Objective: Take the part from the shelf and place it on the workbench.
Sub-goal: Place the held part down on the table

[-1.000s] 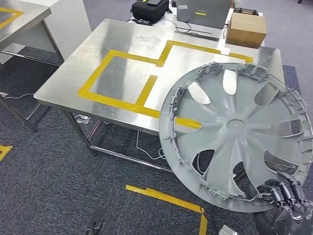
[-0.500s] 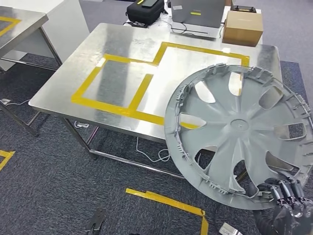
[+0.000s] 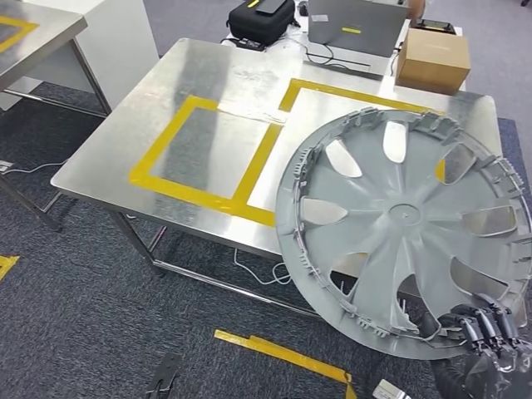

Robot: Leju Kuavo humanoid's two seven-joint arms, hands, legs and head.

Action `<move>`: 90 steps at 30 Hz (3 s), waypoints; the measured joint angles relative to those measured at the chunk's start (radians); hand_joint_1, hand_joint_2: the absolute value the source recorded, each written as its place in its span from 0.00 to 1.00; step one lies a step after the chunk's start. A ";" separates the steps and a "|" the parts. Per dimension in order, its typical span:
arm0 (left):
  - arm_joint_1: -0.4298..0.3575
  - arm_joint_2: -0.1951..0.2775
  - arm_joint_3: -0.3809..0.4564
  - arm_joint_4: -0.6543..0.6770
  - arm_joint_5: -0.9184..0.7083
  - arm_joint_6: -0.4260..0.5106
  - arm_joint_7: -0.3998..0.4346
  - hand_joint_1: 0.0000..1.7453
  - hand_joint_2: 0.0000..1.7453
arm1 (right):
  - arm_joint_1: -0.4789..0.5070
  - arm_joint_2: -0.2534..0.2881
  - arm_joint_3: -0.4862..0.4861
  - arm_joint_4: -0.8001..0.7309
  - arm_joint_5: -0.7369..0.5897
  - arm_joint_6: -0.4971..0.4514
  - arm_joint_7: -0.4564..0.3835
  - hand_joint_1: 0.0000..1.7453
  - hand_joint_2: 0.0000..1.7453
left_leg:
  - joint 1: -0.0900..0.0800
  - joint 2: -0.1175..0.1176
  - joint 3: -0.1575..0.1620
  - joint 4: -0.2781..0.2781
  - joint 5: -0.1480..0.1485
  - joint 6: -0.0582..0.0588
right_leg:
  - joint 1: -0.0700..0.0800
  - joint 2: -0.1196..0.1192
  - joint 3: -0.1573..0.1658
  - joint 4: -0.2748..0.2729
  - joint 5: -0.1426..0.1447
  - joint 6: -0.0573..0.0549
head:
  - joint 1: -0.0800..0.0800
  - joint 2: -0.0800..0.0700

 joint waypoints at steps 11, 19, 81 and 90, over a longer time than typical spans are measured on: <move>-0.008 0.002 0.001 0.000 0.000 0.000 -0.002 0.00 1.00 | 0.000 -0.002 0.006 0.013 0.001 0.000 0.017 1.00 1.00 | -0.004 0.002 -0.027 0.183 -0.018 -0.052 | -0.002 -0.002 0.097 -0.212 0.144 -0.058 | 0.000 0.000; -0.001 0.007 0.001 0.000 -0.013 -0.001 -0.002 0.00 1.00 | -0.036 -0.029 0.003 0.073 -0.037 0.023 0.075 1.00 1.00 | -0.022 -0.002 -0.159 0.111 0.015 -0.012 | 0.011 0.013 0.195 -0.217 0.068 -0.060 | -0.002 0.000; -0.042 -0.002 0.001 -0.001 -0.108 -0.047 0.006 0.00 0.00 | -0.318 -0.187 0.117 0.637 -0.145 0.149 0.041 0.00 0.00 | -0.006 0.002 -0.088 0.048 0.071 -0.036 | 0.001 0.001 0.171 -0.253 0.127 -0.043 | -0.016 0.000; -0.025 0.014 0.020 -0.001 -0.097 -0.050 -0.013 0.00 0.00 | -0.280 -0.174 0.225 0.423 -0.280 0.159 -0.019 0.00 0.00 | -0.007 0.006 -0.104 -0.008 0.110 0.006 | -0.001 0.001 0.081 -0.038 -0.028 -0.004 | -0.013 0.000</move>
